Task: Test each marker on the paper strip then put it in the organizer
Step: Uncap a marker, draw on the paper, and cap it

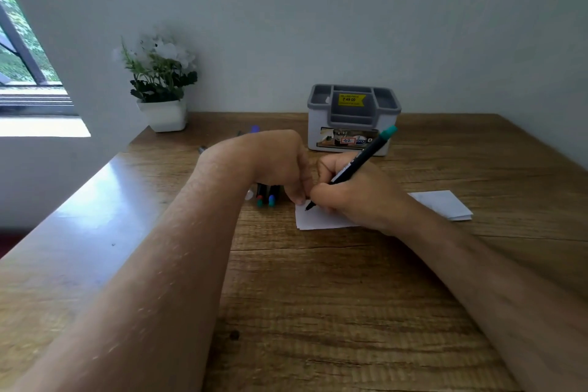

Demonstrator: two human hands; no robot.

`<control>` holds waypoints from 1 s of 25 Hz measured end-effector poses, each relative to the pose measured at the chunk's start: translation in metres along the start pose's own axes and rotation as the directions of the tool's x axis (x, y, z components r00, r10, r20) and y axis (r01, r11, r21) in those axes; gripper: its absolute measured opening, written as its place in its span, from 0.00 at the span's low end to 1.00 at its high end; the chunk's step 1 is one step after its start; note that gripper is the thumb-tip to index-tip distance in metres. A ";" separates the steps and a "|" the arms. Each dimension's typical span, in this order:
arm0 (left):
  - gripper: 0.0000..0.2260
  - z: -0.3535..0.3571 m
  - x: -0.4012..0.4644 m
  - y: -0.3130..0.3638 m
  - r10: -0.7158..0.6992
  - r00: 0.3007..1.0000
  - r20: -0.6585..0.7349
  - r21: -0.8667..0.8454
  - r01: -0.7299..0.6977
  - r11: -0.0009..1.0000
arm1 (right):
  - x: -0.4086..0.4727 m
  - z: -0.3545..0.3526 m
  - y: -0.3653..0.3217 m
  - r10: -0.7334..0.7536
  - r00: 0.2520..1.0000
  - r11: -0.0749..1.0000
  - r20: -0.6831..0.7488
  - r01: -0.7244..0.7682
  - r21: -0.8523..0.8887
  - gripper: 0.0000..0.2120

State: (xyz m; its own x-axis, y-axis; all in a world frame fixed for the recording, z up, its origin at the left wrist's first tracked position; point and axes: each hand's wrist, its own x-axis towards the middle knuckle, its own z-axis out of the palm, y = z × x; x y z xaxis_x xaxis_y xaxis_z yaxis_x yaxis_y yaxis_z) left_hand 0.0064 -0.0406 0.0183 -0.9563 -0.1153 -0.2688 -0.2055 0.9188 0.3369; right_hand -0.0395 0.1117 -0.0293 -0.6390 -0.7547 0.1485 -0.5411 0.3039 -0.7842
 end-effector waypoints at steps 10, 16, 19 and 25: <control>0.12 0.000 -0.004 0.004 -0.034 0.999 0.018 -0.032 0.034 0.999 | -0.001 0.002 -0.003 0.008 1.000 1.000 0.023 -0.007 -0.016 0.09; 0.11 0.001 -0.005 0.005 -0.037 0.999 0.014 -0.040 0.037 0.999 | -0.002 0.003 -0.006 0.025 1.000 0.999 -0.014 -0.025 -0.032 0.10; 0.10 0.001 -0.006 0.004 -0.031 0.999 0.020 -0.038 0.032 0.999 | -0.003 0.003 -0.006 0.018 1.000 0.999 -0.022 -0.019 -0.043 0.10; 0.10 0.001 -0.006 0.005 -0.038 0.999 0.015 -0.028 0.038 0.999 | -0.003 0.004 -0.004 -0.009 0.999 0.999 -0.038 0.007 -0.048 0.10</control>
State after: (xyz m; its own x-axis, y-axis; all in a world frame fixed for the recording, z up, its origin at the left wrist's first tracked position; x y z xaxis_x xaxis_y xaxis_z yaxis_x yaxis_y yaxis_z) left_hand 0.0114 -0.0355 0.0210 -0.9446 -0.1446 -0.2946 -0.2479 0.9027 0.3517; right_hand -0.0331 0.1097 -0.0290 -0.6546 -0.7347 0.1783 -0.5711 0.3260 -0.7534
